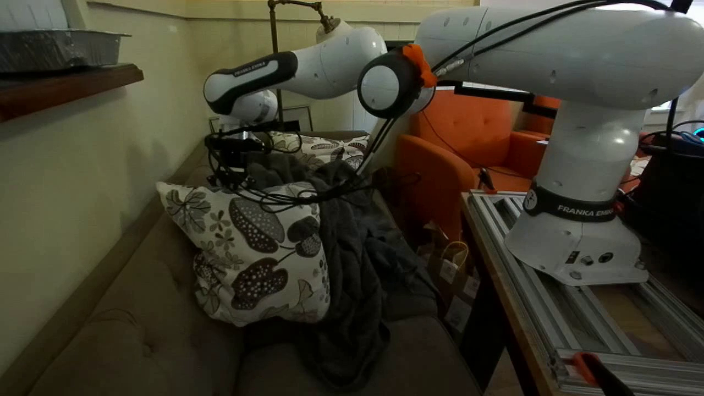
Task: Push the pillow on the left to the left.
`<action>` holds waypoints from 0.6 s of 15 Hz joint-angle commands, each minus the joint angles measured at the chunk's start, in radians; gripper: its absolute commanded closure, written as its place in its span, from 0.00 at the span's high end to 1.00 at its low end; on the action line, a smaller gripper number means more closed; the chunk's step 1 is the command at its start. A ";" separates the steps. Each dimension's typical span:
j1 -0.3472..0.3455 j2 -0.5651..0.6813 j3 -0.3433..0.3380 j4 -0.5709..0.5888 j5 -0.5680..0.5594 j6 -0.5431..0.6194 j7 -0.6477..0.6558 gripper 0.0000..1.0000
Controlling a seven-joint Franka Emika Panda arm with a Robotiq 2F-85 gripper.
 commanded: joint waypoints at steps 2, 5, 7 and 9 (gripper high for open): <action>0.046 -0.037 0.086 -0.025 0.070 -0.118 -0.004 0.00; 0.092 -0.030 0.097 -0.021 0.062 -0.194 -0.002 0.00; 0.124 -0.019 0.101 -0.012 0.061 -0.247 0.003 0.00; 0.159 -0.006 0.104 0.004 0.063 -0.292 0.009 0.00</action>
